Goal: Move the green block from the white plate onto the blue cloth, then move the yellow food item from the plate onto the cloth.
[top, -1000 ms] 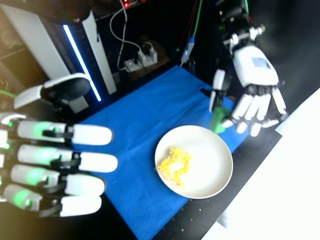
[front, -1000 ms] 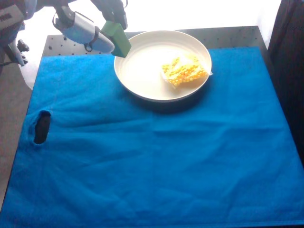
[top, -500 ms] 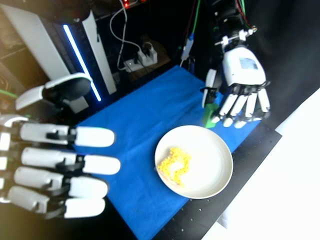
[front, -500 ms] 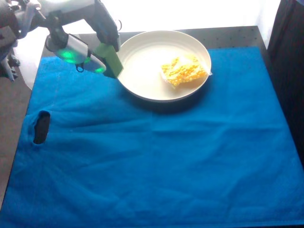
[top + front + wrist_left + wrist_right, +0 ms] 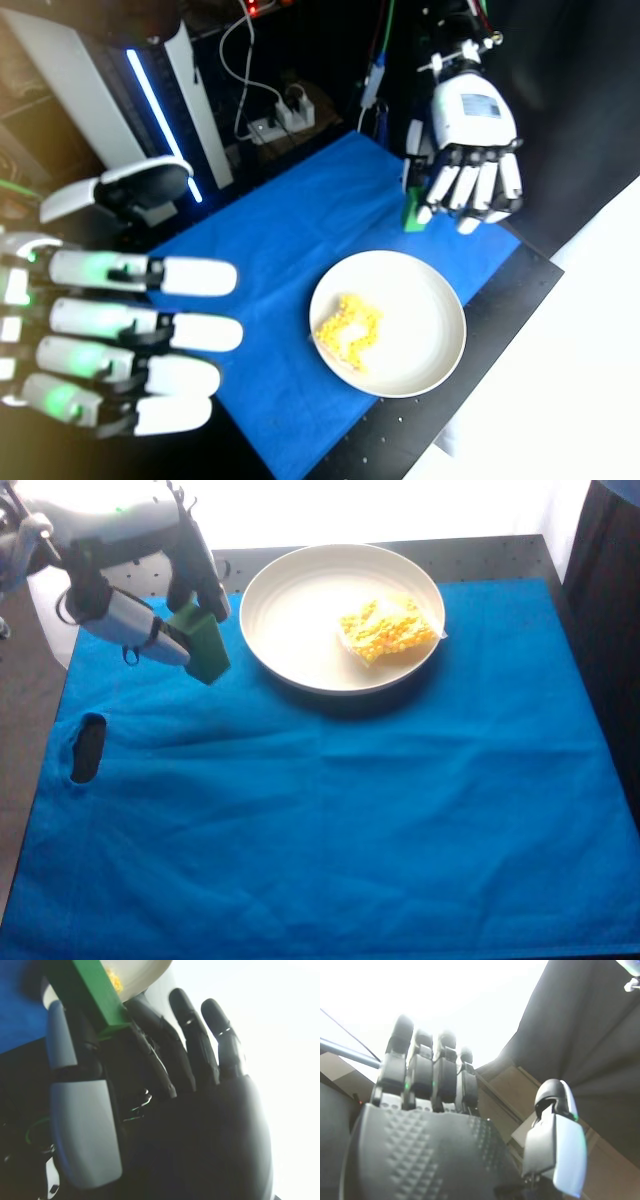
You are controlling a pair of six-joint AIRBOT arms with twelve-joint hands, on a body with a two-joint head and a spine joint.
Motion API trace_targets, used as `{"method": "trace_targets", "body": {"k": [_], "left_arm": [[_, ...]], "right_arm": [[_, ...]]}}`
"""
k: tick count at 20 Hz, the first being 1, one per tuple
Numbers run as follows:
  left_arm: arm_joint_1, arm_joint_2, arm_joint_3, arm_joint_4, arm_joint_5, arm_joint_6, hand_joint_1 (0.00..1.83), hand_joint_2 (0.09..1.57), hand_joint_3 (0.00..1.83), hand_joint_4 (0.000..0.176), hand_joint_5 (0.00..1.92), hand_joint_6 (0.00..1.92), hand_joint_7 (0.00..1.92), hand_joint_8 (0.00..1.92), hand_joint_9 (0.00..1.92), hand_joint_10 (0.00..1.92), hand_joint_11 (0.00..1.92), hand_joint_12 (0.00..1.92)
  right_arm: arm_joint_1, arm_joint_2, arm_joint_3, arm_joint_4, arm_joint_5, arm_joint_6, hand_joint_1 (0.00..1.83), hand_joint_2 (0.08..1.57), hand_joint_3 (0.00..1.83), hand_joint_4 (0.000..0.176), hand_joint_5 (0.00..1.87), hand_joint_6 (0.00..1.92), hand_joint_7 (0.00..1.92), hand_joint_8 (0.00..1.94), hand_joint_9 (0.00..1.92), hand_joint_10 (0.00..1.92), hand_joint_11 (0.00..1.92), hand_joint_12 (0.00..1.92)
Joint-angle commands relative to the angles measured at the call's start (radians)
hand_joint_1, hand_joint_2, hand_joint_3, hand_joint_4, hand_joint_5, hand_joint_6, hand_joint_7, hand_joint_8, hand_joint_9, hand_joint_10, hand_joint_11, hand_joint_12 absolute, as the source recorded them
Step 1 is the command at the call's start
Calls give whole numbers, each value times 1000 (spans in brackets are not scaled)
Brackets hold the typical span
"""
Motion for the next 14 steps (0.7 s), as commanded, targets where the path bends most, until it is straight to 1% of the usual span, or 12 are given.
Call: {"method": "trace_targets", "body": {"k": [1,2,3,4,5,6,7,9,10,12,13,14], "left_arm": [[-7,4,-1,-18,-87,-3,1230,1103,1,0,1104,673,922,1177,750,777,432,1431],[-4,4,-2,-11,-82,-3,1230,1103,1,0,1104,673,922,1177,750,777,432,1431],[-3,3,-2,-4,-76,-4,1223,1105,1,0,1093,744,912,1145,735,738,415,1401],[-1,0,-2,2,-71,-4,1227,1101,0,0,1123,712,903,1140,716,727,359,1414],[0,-2,-2,8,-66,-4,1237,1094,1,0,1141,614,928,1171,722,896,377,1502],[1,-5,-2,15,-61,-4,1237,1091,1,0,1135,621,942,1153,724,933,407,1503],[1,-7,-2,22,-57,-4,1243,1066,0,0,1197,552,987,1037,766,795,393,1392],[2,-11,-4,34,-46,-4,1245,1060,0,0,1211,529,1004,1007,798,755,399,1412],[3,-11,-5,40,-42,-4,1245,1058,0,3,1202,528,1024,990,822,755,423,1431],[10,-13,-8,49,-34,-4,1260,1048,0,0,1224,421,1071,986,858,968,567,1506],[14,-14,-8,49,-32,-4,1260,1048,0,0,1224,421,1071,986,858,968,567,1506],[18,-16,-8,49,-29,-4,1262,1051,0,0,1235,389,1056,1019,824,1015,525,1555]], "right_arm": [[5,-1,4,7,118,5,247,969,2,55,287,2,454,0,311,0,44,775],[5,-1,4,7,118,5,247,969,2,55,287,2,454,0,311,0,44,775],[5,-1,4,7,118,5,253,966,0,63,298,0,465,0,317,0,26,831],[4,-2,5,7,118,5,267,974,3,61,306,2,473,2,318,0,18,846],[4,-3,5,7,118,5,254,984,6,64,307,2,480,4,324,2,21,852],[4,-3,5,7,118,5,269,980,3,65,313,4,483,4,327,3,28,855],[4,-3,5,7,118,5,249,959,0,64,299,0,483,1,322,0,61,812],[5,-4,5,7,118,5,252,956,0,71,302,2,479,0,316,0,60,800],[5,-4,6,7,118,5,253,963,3,67,305,2,486,3,317,1,60,797],[5,-6,6,7,118,5,280,952,0,67,320,6,489,3,334,6,46,800],[5,-6,6,7,118,5,280,952,0,67,320,6,489,3,334,6,46,800],[5,-7,6,7,118,5,294,951,0,58,320,4,491,4,332,4,52,804]]}}
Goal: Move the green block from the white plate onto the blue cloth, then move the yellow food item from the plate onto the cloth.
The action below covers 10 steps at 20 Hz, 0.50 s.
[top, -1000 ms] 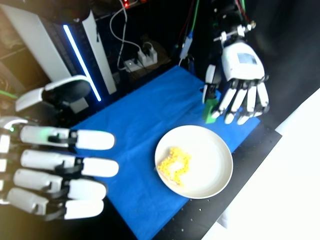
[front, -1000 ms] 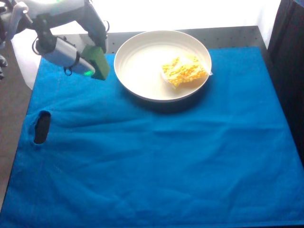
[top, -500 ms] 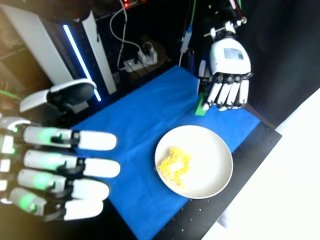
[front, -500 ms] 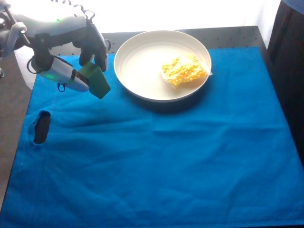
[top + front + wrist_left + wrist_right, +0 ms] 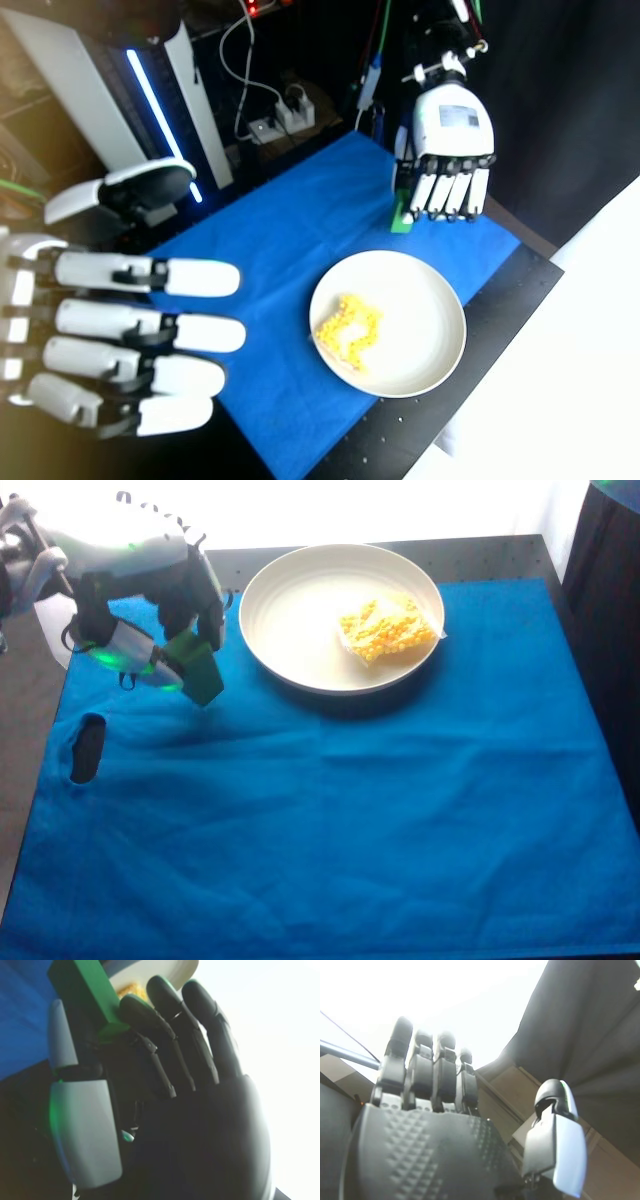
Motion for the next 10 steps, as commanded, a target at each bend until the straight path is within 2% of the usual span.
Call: {"method": "trace_targets", "body": {"k": [1,2,3,4,5,6,7,8,9,10], "left_arm": [[-4,-8,-2,-20,-67,-2,1262,1051,0,0,1235,389,1056,1019,824,1015,525,1555],[1,-13,-2,-20,-66,-2,1267,1052,0,0,1237,363,1057,1039,824,1073,535,1610],[5,-17,-1,-20,-65,-2,1277,1054,1,0,1286,237,1032,1118,772,1272,502,1701],[8,-22,2,-20,-64,-2,1277,1070,2,0,1269,224,996,1202,742,1507,536,1829],[11,-26,4,-20,-63,-2,1277,1072,1,0,1261,242,992,1207,730,1505,536,1802],[13,-33,8,-20,-62,-2,1280,1062,1,0,1261,265,1025,1138,769,1376,525,1706],[13,-33,8,-20,-62,-2,1280,1062,1,0,1261,265,1025,1138,769,1376,525,1706],[14,-35,8,-20,-61,-2,1272,1058,0,0,1247,322,1041,1082,777,1172,472,1598],[14,-35,8,-20,-61,-2,1252,1068,0,0,1176,507,1028,1044,771,996,445,1501],[14,-36,8,-20,-62,-2,1177,957,0,0,958,244,895,482,660,737,336,1413]], "right_arm": [[5,1,6,7,119,5,294,951,0,58,320,4,491,4,332,4,52,804],[5,1,6,7,119,5,284,954,0,59,313,1,491,3,326,1,49,798],[5,1,6,7,119,5,281,967,5,57,307,0,504,6,336,5,56,798],[5,1,5,7,119,5,262,967,4,64,309,1,499,4,338,5,68,803],[5,1,5,7,119,5,263,971,5,63,310,2,492,0,337,4,73,807],[5,1,5,7,119,5,238,976,7,61,295,0,484,0,333,2,74,809],[5,1,5,7,119,5,238,976,7,61,295,0,484,0,333,2,74,809],[5,1,5,7,119,5,231,996,0,61,302,8,482,3,330,0,51,845],[5,1,5,7,119,5,237,989,0,64,312,10,492,6,335,2,56,848],[5,1,5,7,119,5,248,983,0,59,314,9,506,10,341,4,57,847]]}}
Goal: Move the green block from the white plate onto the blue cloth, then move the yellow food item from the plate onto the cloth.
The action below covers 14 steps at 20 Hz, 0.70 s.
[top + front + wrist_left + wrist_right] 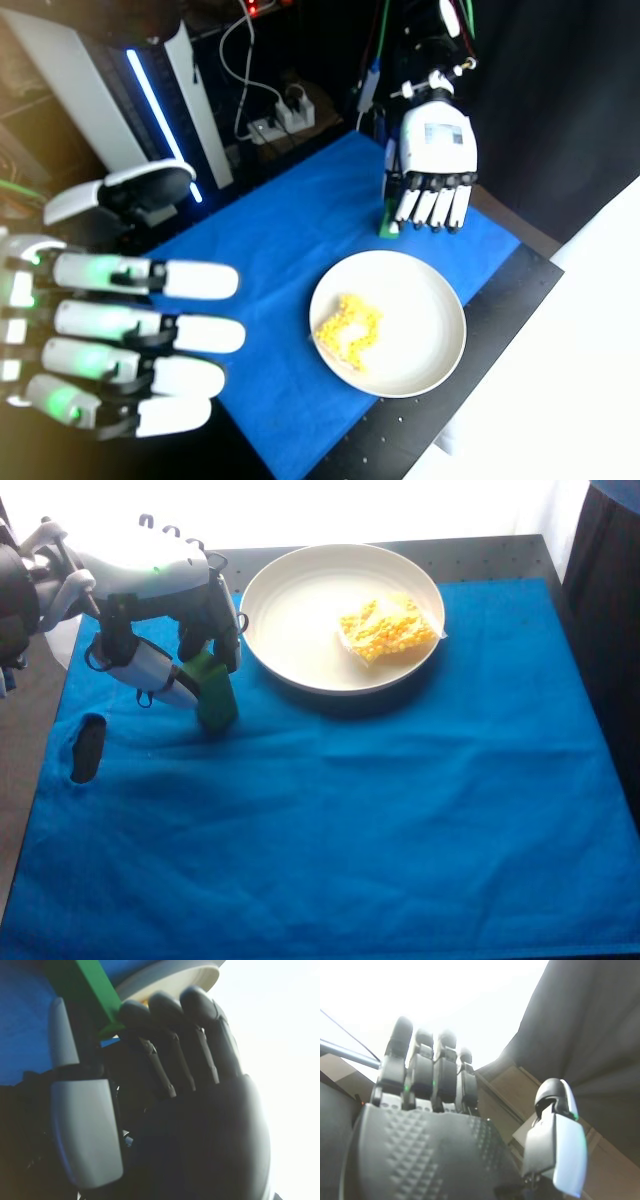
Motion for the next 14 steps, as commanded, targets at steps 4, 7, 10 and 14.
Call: {"method": "trace_targets", "body": {"k": [4,7,10,14], "left_arm": [[-3,-2,6,-21,-71,-2,1120,788,1,12,483,0,584,2,440,404,77,1471],[-2,0,5,-21,-71,-2,1047,744,0,43,374,0,470,0,405,239,1,1425],[-2,5,5,-21,-75,-2,997,738,1,72,272,0,354,0,368,181,0,1390],[-18,22,15,-52,-98,-2,675,712,0,137,164,4,342,3,405,92,0,1312]], "right_arm": [[5,1,5,7,119,5,276,979,0,58,315,4,492,0,336,0,52,848],[5,1,6,7,119,5,254,988,1,48,293,0,480,1,338,1,40,848],[5,1,7,7,118,5,265,985,1,56,302,3,491,3,325,0,40,854],[6,-20,33,1,70,5,336,1045,0,18,308,0,487,0,296,6,3,706]]}}
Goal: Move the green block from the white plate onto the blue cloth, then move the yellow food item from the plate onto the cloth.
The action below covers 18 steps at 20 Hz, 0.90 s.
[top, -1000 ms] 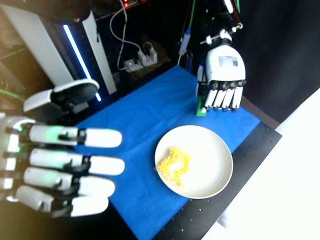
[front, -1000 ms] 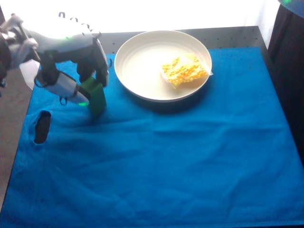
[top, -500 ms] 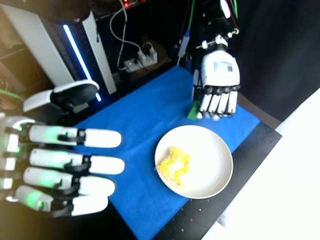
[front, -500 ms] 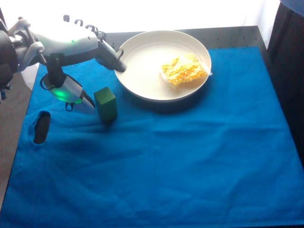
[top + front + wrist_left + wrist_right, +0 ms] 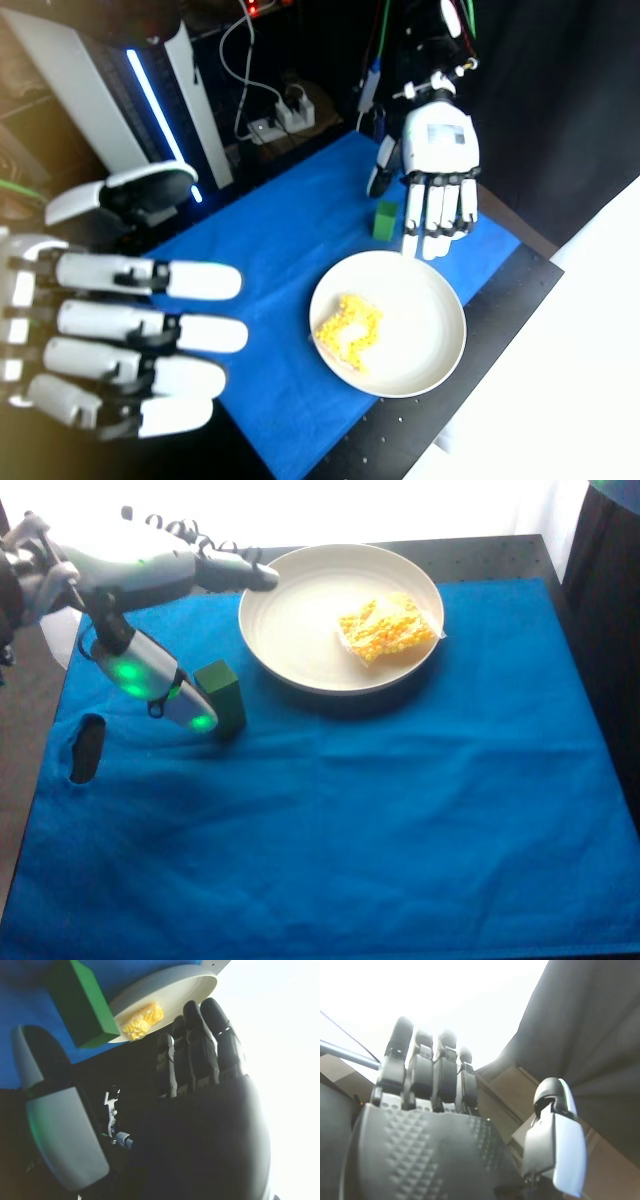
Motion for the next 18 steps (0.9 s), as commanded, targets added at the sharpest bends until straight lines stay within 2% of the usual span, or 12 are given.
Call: {"method": "trace_targets", "body": {"k": [1,2,3,4,7,10,11,13,14,15,16,18], "left_arm": [[-26,7,9,-34,-88,-2,627,728,2,165,119,3,304,1,384,62,0,1202],[-39,7,18,-51,-98,-3,583,747,4,156,52,0,250,0,357,29,15,1072],[-46,7,26,-74,-110,-3,583,744,1,159,37,0,227,2,340,11,20,955],[-48,8,39,-120,-135,-3,547,721,1,173,33,1,207,8,333,3,66,781],[-49,5,68,-198,-177,-3,521,720,2,176,15,3,194,1,282,2,121,398],[-59,-5,95,-262,-204,-3,582,722,0,176,56,0,189,0,251,0,162,201],[-64,-8,103,-274,-207,-4,549,737,6,176,33,0,170,0,222,0,170,187],[-81,-19,118,-287,-207,-4,551,763,14,176,48,7,178,5,223,3,171,178],[-82,-24,123,-299,-214,-4,539,776,17,176,9,1,153,0,201,0,140,161],[-82,-28,131,-322,-228,-4,496,813,7,176,1,0,124,0,160,0,127,136],[-83,-32,136,-335,-236,-4,487,830,8,176,0,0,141,9,164,5,124,129],[-90,-40,144,-344,-238,-4,567,817,1,176,46,4,194,8,238,13,167,147]], "right_arm": [[12,-7,8,0,85,5,336,1029,0,29,299,2,469,3,257,12,0,514],[25,-15,20,-3,60,5,396,1007,0,32,312,4,453,2,243,7,0,365],[41,-23,31,-11,37,5,395,1014,0,24,294,0,406,0,257,1,0,477],[72,-40,51,-34,-10,5,434,982,0,64,309,3,353,0,332,8,78,682],[141,-80,98,-101,-124,5,447,950,1,94,321,0,390,12,340,5,4,869],[210,-137,168,-197,-251,5,546,840,0,128,340,1,461,6,254,6,0,514],[227,-163,199,-237,-292,5,426,882,2,119,268,0,415,0,237,2,0,567],[260,-201,242,-305,-373,5,466,859,0,115,283,2,361,1,273,10,0,816],[271,-213,253,-329,-402,5,535,837,0,98,313,4,413,7,259,2,0,690],[286,-230,268,-364,-440,5,579,837,0,98,327,3,428,4,262,1,0,583],[293,-240,276,-387,-467,5,547,822,0,111,360,4,424,1,212,10,0,407],[295,-261,296,-417,-508,5,555,827,3,129,414,2,480,7,254,12,0,449]]}}
